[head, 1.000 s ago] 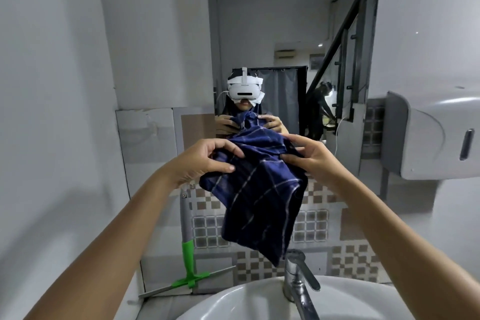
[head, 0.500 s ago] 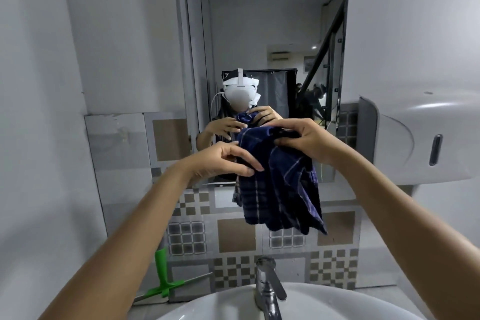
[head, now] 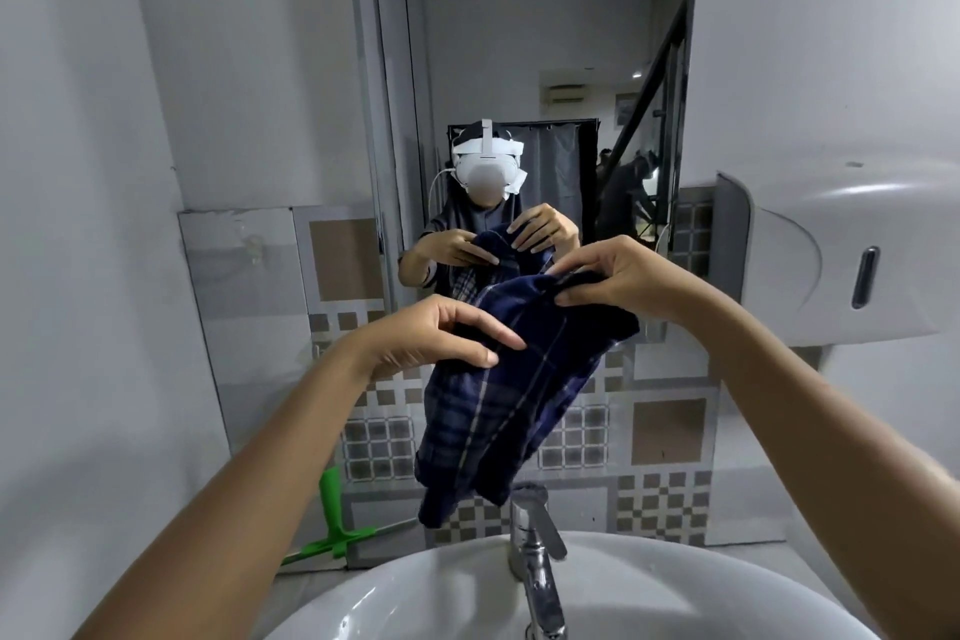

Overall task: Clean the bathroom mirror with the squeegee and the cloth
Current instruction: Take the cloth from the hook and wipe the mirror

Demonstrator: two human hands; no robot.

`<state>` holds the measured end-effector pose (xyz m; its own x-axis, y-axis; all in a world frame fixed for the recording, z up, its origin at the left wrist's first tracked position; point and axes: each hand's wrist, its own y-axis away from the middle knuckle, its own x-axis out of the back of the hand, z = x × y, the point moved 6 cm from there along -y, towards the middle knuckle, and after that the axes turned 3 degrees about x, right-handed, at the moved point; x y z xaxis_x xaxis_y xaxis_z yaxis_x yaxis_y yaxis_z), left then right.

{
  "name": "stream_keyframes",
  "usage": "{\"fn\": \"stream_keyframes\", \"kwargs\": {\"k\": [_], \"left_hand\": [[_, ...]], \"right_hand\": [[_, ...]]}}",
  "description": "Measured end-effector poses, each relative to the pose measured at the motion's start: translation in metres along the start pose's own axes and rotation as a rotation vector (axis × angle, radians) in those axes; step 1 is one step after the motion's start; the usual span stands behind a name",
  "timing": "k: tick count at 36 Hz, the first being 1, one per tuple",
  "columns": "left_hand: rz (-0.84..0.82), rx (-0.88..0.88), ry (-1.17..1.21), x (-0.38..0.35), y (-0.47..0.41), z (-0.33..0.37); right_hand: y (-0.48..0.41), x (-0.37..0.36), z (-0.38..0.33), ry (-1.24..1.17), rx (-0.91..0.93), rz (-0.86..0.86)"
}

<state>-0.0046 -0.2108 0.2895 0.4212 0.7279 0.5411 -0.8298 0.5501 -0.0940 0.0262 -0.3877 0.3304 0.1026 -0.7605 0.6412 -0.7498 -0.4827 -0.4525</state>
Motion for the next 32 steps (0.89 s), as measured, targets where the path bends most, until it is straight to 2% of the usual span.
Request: {"fn": "stream_keyframes", "kwargs": {"k": [4, 8, 13, 20, 23, 25, 29, 32], "left_hand": [[0.061, -0.032, 0.205, -0.001, 0.006, -0.004], [0.157, -0.095, 0.402, -0.006, 0.011, -0.011], [0.272, -0.170, 0.540, -0.012, 0.013, -0.022], [0.418, -0.195, 0.549, -0.013, 0.011, -0.037], [0.420, -0.187, 0.576, -0.006, 0.008, -0.040], [0.375, -0.191, 0.540, 0.003, 0.005, -0.038], [0.317, -0.126, 0.331, 0.029, 0.004, -0.035], [0.246, -0.043, 0.157, 0.043, 0.006, -0.040]], "right_hand": [[0.001, -0.004, 0.004, -0.067, 0.011, 0.104], [0.017, -0.022, 0.020, -0.292, 0.033, 0.234], [0.049, -0.064, 0.045, -0.562, 0.060, 0.274], [0.064, -0.095, 0.052, -0.614, 0.041, 0.159], [0.054, -0.100, 0.048, -0.445, 0.056, 0.122], [0.042, -0.097, 0.046, -0.356, 0.061, 0.173], [0.021, -0.079, 0.044, -0.395, 0.081, 0.360], [0.008, -0.067, 0.041, -0.362, 0.091, 0.419]]}}
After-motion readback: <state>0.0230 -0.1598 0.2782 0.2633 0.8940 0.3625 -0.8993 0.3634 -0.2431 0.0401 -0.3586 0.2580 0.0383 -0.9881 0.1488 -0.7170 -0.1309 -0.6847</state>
